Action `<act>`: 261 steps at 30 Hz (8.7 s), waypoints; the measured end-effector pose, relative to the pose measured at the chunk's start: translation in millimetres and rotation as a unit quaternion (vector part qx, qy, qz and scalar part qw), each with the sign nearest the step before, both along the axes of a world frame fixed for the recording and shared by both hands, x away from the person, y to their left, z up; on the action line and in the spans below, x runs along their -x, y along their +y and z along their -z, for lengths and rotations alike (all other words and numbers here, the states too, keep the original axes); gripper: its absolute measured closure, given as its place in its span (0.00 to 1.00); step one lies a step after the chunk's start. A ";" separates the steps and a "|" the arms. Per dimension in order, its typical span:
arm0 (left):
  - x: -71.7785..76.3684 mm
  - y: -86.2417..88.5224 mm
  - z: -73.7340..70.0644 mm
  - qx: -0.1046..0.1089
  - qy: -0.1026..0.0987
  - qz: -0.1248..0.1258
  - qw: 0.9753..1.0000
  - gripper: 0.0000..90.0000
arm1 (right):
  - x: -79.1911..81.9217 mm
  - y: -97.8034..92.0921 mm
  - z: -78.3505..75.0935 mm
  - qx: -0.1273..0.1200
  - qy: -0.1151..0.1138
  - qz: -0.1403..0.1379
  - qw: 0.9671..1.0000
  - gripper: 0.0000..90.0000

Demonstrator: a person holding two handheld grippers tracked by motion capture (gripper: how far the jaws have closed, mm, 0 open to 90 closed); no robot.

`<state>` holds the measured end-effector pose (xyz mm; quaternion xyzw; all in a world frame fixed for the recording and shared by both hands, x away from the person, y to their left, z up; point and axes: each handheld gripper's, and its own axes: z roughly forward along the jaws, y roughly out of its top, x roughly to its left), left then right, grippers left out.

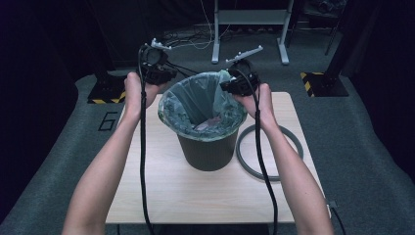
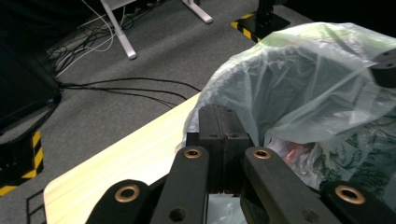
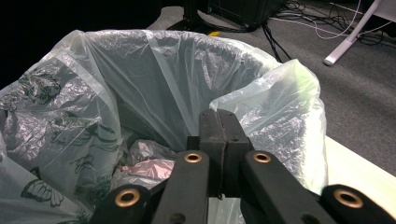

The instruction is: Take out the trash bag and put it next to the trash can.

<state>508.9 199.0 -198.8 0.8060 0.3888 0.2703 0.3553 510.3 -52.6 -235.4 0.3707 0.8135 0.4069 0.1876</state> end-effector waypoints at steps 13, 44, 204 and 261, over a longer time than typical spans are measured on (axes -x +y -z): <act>-22.1 4.5 46.7 -0.023 0.091 -0.019 0.995 0.48 | -0.9 -20.4 6.5 0.027 0.002 0.034 0.999 0.75; -19.7 7.8 55.5 -0.073 0.090 -0.043 0.992 0.80 | 24.0 7.5 -11.2 0.014 0.005 -0.018 1.000 1.00; 6.8 -62.6 60.4 0.006 0.046 0.100 0.994 0.98 | -9.7 5.6 3.3 -0.184 0.062 0.047 0.980 0.98; -8.2 -63.0 50.2 0.013 0.063 0.098 0.993 0.99 | 22.7 -10.7 11.1 -0.120 0.014 0.021 0.992 0.15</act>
